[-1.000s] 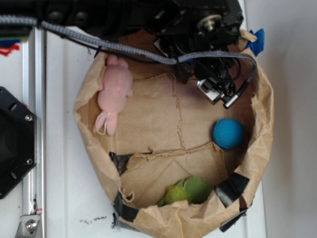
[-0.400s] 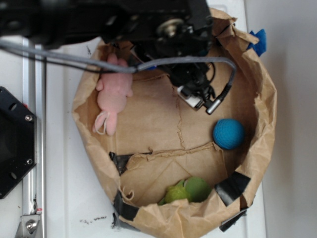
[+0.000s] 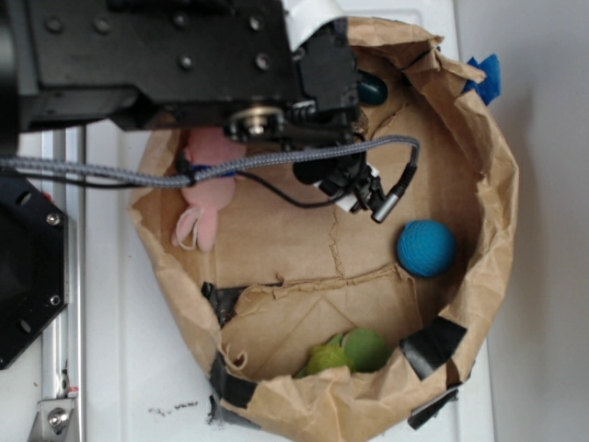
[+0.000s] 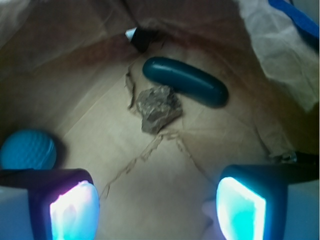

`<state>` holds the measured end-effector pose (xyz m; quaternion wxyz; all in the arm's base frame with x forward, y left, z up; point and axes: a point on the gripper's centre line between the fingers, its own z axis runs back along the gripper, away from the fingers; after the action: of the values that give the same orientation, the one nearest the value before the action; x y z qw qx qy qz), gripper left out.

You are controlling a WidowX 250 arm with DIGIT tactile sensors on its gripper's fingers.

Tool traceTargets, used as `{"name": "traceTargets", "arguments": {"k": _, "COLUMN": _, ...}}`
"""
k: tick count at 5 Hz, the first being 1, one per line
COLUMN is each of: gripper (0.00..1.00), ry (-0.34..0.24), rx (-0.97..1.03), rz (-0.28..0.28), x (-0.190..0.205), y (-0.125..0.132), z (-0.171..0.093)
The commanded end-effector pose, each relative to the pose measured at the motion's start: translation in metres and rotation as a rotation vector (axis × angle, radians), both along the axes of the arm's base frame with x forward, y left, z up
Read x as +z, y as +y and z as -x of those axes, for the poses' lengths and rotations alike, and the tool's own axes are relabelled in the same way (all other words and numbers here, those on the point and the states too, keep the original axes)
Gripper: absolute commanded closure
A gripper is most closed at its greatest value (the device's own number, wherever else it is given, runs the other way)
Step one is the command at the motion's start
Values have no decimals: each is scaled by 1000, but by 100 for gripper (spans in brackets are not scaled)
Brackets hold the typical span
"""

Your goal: Grab the rock.

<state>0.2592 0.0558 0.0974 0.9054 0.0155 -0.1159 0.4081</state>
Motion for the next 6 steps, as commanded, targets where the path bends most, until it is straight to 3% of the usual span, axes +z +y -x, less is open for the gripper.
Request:
{"name": "traceTargets", "arguments": {"k": 1, "gripper": 0, "ry": -31, "rx": 16, "rz": -7, "x": -11, "y": 11, "z": -2}}
{"name": "traceTargets", "arguments": {"k": 6, "gripper": 0, "ry": -84, "rx": 60, "rz": -63, "x": -44, "y": 16, "z": -17}}
